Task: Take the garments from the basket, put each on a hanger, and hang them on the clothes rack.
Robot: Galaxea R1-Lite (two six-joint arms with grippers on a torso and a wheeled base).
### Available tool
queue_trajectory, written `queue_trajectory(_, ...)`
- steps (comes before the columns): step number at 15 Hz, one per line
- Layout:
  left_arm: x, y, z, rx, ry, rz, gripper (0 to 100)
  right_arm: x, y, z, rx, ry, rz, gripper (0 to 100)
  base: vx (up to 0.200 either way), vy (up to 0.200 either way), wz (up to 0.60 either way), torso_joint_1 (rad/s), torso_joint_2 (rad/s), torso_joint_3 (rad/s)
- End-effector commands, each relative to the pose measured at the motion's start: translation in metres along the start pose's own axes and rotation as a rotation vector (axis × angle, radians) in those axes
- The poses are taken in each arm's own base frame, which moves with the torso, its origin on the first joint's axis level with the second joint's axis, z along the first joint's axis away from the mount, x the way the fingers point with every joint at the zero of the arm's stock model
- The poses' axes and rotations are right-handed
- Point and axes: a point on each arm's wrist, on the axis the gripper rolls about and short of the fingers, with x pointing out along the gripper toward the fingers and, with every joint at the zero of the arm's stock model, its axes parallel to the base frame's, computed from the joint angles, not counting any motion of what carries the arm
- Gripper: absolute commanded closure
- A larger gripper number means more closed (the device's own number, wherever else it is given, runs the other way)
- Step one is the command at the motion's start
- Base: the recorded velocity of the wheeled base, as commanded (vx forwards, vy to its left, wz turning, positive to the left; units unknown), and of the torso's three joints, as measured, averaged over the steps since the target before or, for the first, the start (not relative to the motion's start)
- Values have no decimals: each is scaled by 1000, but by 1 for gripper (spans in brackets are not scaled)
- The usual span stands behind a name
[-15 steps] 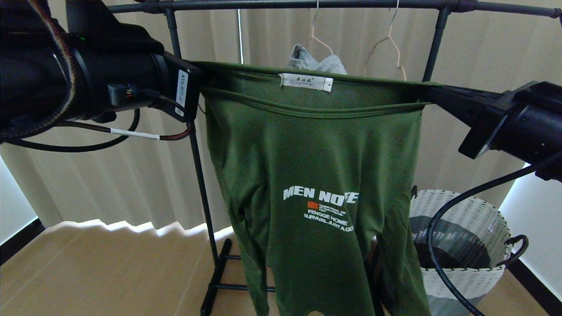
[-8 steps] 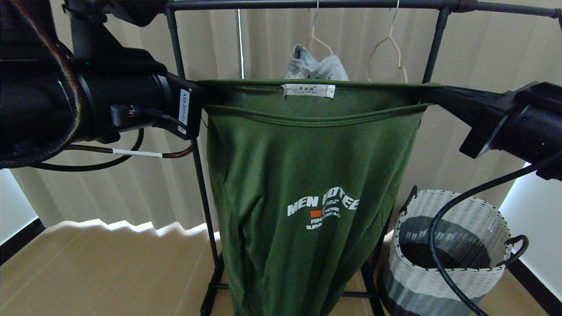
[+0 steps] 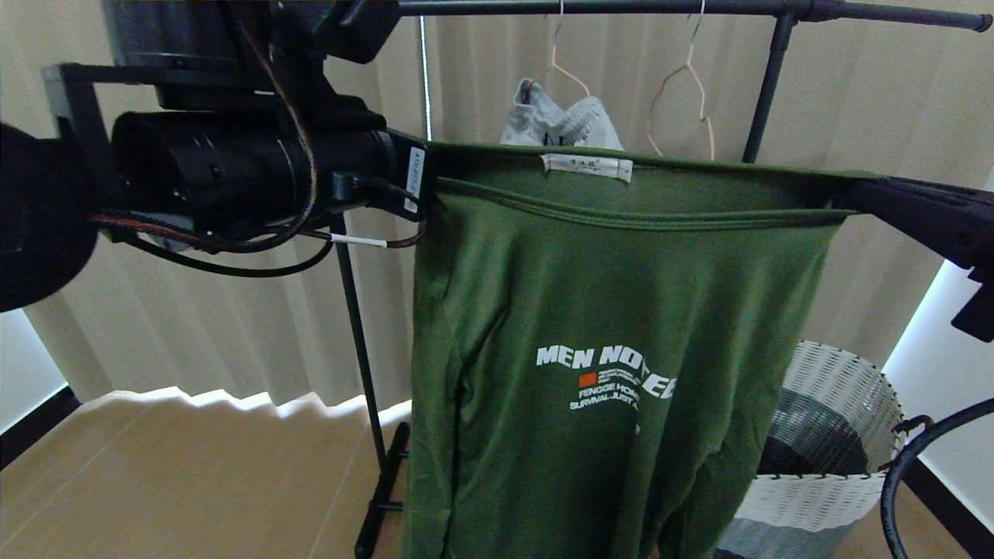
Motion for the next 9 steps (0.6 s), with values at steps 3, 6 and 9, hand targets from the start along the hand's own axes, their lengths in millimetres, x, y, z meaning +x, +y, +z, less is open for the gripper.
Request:
queue_trajectory(3,11,-7,-8,9,33,-17,100,-10,0,-2,0,-10,5,100,0,0,0,0,0,0)
queue_trajectory(6,-7,-5,-9,10,39,-24,100,4,0,-6,-1,18,0,100,0,0,0,0,0,0)
queue_trajectory(9,-61,4,-5,14,79,-198,100,35,-8,-7,-3,47,-41,100,0,0,0,0,0,0)
